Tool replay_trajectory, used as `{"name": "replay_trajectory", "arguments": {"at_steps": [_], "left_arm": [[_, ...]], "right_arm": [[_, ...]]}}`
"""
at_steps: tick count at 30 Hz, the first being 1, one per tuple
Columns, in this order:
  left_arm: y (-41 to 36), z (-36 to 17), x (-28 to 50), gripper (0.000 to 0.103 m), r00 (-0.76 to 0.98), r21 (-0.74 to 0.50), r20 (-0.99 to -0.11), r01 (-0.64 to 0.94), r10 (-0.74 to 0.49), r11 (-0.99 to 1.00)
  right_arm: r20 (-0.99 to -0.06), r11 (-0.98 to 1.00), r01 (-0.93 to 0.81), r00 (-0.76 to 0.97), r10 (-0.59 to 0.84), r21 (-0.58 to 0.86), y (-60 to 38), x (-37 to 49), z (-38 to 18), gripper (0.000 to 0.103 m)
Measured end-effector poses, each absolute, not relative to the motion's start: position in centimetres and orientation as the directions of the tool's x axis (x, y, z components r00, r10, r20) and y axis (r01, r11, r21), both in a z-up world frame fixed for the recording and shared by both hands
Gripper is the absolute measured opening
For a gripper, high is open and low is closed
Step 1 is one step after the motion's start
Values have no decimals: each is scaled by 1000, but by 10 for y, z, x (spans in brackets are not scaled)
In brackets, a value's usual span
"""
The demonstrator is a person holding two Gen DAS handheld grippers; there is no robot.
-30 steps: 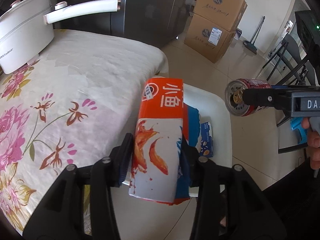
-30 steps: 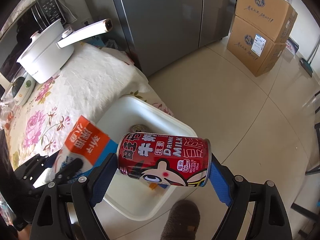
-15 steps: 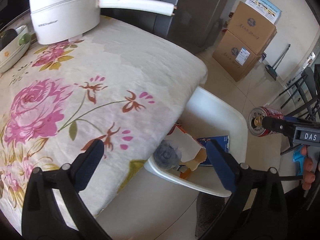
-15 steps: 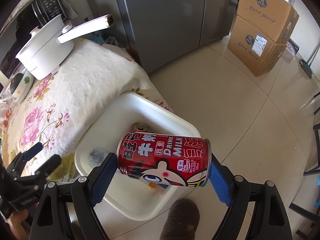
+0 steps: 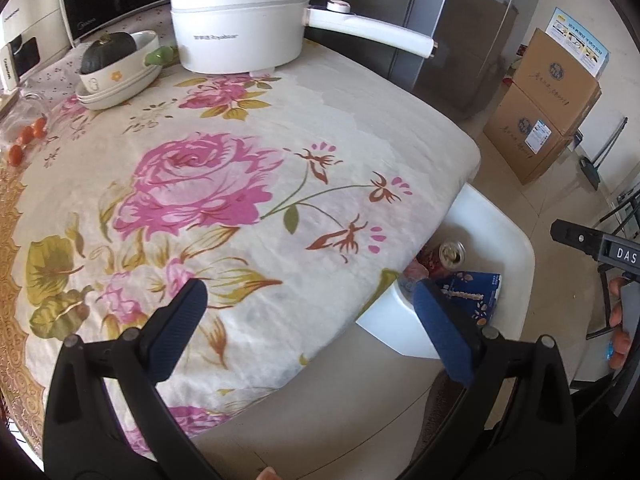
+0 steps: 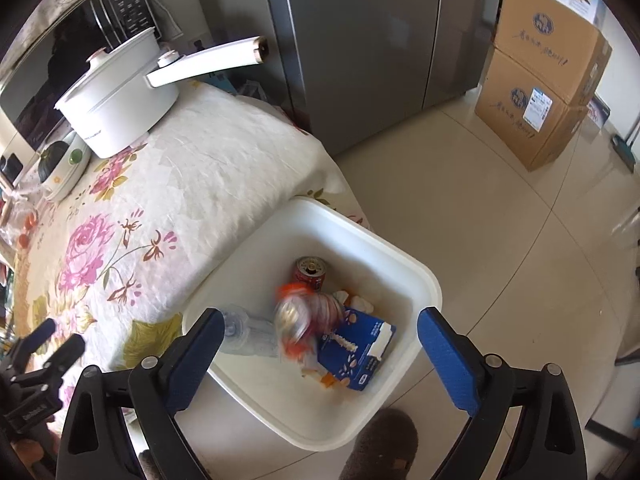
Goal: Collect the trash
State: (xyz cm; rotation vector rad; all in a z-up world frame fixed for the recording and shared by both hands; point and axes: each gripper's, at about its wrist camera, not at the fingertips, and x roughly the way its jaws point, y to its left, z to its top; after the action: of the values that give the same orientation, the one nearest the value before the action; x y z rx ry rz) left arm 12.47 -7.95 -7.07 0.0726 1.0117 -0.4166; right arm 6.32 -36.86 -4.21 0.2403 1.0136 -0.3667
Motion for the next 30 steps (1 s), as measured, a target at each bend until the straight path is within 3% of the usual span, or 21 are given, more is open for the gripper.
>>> {"name": "replay_trajectory", "arguments": {"at_steps": [16, 30], "left_arm": [[-25, -28, 82, 102, 644, 54, -764, 121, -37, 991], [-3, 1, 56, 102, 737, 31, -675, 88, -44, 996]], "right_arm": [[-698, 964, 234, 670, -255, -128, -280, 43, 6, 99], [-587, 967, 177, 769, -252, -183, -225, 27, 22, 103]]}}
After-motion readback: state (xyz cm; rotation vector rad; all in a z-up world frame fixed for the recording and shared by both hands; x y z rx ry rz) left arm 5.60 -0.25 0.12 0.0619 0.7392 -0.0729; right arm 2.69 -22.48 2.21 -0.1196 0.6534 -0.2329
